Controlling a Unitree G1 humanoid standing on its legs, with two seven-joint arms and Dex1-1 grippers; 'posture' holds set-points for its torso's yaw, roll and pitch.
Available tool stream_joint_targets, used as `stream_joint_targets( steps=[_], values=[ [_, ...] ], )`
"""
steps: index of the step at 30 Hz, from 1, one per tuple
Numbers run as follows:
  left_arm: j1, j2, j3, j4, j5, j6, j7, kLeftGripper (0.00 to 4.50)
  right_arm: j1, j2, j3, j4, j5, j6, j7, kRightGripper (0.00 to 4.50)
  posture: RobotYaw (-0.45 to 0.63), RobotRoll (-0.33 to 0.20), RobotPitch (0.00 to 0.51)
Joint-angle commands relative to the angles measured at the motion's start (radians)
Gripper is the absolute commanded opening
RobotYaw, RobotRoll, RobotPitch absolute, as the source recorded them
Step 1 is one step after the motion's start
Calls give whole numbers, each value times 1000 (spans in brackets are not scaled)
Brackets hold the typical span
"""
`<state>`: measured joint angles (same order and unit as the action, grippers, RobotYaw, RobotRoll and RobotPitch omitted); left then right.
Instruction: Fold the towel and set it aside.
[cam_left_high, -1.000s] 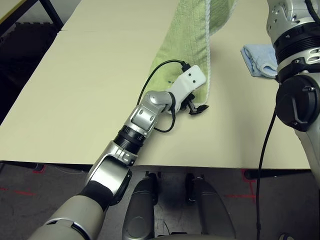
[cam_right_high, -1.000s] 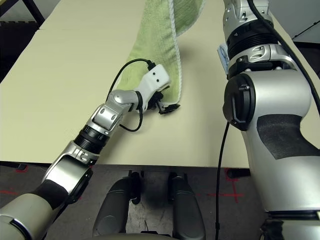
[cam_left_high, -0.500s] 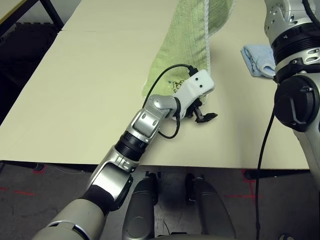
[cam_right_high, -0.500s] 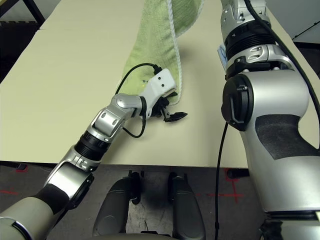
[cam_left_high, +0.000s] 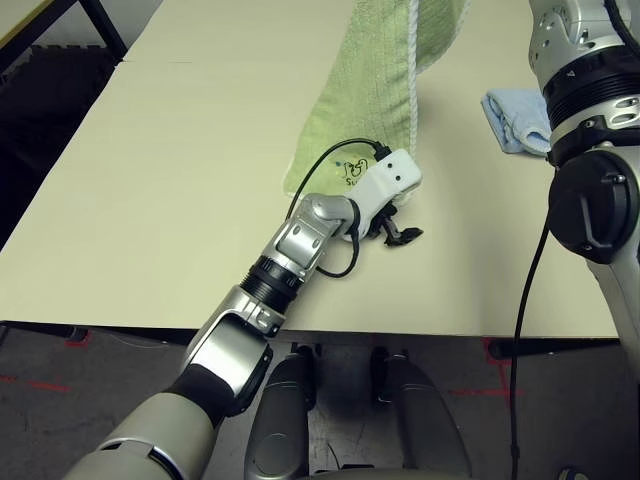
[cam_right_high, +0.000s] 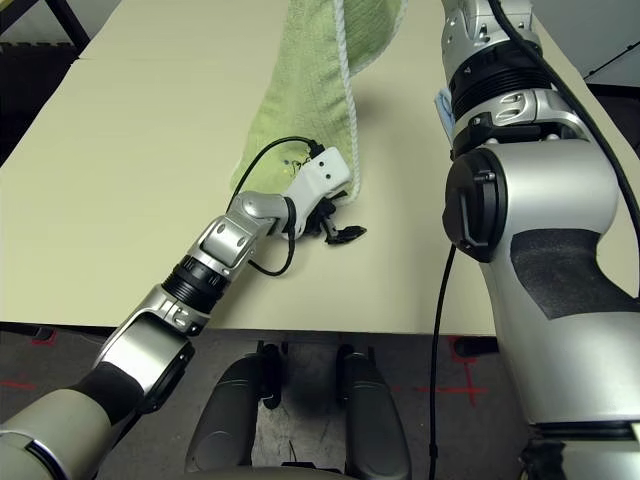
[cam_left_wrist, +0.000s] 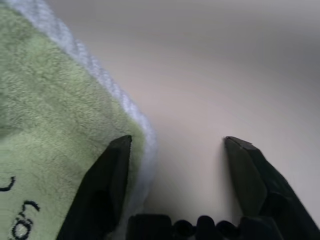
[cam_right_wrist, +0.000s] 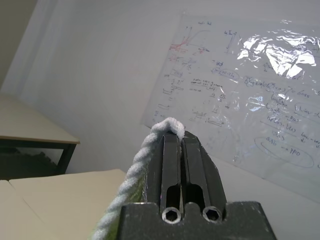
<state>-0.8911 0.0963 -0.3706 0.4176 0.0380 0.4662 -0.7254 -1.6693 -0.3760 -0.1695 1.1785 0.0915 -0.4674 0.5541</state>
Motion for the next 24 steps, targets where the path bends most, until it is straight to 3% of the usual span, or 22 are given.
stream_joint_targets(
  steps=[1,7,18,24],
  values=[
    [-2,3,10,24,0,7,-5,2305,0,-3,-5,-12,7,-2,7,0,96,0,241],
    [-1,15,19,30,0,18,-25,18,-2,-2,-6,-12,9,-3,9,0,98,0,240],
    [31,64,23,-44,-11,44,-83,18,12,-7,-3,-7,2,-2,5,0,91,0,231],
    [134,245,148,-369,-107,177,-141,18,87,-52,-1,1,-14,3,-11,0,87,0,235]
  ],
)
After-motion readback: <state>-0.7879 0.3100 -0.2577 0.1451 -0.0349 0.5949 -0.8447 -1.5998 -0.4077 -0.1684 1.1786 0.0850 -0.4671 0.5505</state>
